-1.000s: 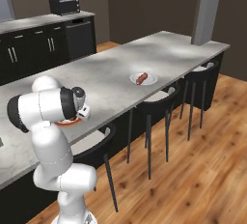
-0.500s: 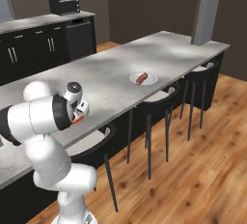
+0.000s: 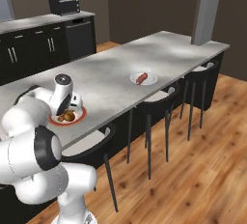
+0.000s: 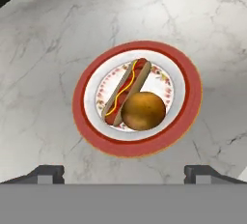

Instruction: Pick up the mango and banana from the fridge and place one fruit on each plate on the dining counter.

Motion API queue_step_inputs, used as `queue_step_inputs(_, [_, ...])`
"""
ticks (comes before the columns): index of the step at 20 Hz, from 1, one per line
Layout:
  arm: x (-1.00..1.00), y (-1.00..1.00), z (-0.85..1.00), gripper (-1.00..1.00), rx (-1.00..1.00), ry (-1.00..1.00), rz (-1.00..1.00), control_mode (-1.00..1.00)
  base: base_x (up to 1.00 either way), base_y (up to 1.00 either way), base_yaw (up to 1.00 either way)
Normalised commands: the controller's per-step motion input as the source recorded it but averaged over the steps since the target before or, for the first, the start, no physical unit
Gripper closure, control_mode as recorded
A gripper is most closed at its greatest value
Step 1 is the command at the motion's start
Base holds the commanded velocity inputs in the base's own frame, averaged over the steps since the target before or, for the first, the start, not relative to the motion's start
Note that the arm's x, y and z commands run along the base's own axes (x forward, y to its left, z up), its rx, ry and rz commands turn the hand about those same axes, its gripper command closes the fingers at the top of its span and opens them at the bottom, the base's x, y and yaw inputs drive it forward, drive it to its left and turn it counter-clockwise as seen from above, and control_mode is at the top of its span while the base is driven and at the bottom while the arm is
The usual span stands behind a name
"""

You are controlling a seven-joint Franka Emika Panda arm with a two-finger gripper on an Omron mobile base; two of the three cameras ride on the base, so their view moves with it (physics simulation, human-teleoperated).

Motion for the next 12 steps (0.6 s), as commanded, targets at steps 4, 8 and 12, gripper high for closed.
queue_step_inputs(4, [-0.82,0.0,0.46,-1.0,-0.17,0.0,0.33,-1.0,0.0,0.0,0.0])
queue_step_inputs(8, [-0.88,-0.02,0.34,-1.0,-0.13,0.0,0.15,-1.0,0.0,0.0,0.0])
queue_step_inputs(12, [-0.94,-0.06,0.09,-1.0,-0.12,-0.12,0.04,-1.0,0.0,0.0,0.0])
